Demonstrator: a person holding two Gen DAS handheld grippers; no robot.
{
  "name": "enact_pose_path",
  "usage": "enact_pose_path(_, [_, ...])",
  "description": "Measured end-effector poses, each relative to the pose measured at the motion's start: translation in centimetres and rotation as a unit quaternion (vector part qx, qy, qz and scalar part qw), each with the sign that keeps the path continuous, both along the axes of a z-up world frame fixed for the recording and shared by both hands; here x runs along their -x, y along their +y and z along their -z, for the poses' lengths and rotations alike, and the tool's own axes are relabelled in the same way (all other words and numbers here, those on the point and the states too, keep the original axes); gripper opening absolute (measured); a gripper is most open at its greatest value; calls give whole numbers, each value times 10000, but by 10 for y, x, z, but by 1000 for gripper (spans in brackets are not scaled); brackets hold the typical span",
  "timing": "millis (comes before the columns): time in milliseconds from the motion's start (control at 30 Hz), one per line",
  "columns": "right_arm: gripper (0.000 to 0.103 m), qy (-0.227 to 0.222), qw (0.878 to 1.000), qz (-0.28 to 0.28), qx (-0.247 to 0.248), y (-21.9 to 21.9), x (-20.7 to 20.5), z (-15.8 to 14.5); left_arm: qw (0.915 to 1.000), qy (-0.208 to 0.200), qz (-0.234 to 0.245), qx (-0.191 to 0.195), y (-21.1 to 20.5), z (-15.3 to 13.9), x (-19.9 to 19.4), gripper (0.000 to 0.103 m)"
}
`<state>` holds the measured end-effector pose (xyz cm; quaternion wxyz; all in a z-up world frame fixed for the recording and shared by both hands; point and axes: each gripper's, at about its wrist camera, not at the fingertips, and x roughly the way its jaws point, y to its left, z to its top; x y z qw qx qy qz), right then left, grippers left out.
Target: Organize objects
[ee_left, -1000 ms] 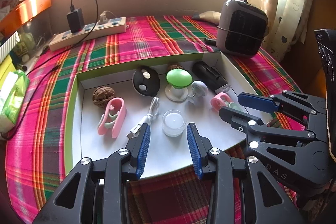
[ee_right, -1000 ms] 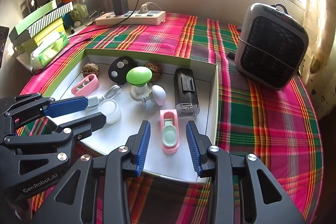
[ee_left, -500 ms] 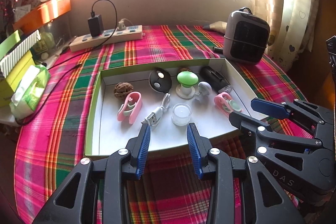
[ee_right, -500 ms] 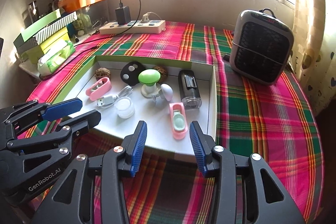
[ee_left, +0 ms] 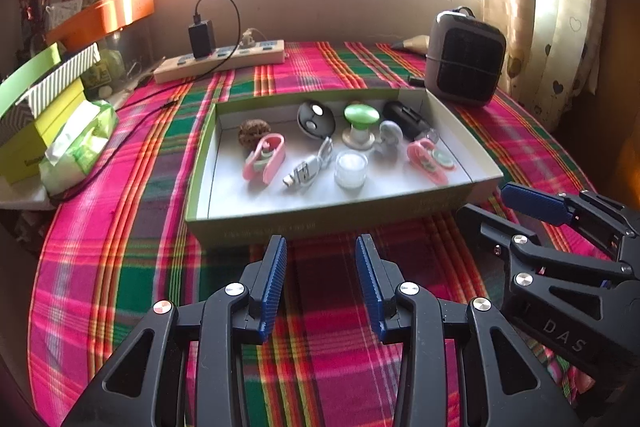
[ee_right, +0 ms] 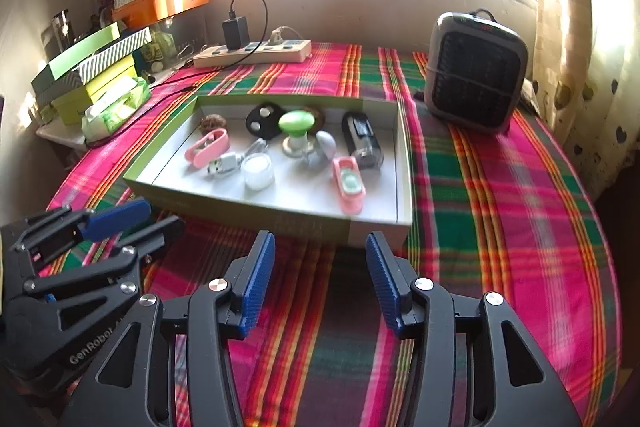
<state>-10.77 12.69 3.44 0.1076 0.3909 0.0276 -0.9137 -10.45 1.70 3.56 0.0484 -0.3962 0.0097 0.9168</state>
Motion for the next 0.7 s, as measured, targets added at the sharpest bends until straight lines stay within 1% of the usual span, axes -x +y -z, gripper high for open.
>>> enact_pose_path(300, [49,-217,9998,49,12,3,-23,18,9998,-133,-111,10,-5,12,-20,34])
enact_pose_path(600, [49,-224,9997,6,-23,5,-41,23,9995,-266,-108,161,-6,24,-38,34])
enact_pose_path(700, [49,-233,9997,-14,-15,4,-45,25,9995,-260,-122,141,-7,25,-42,34])
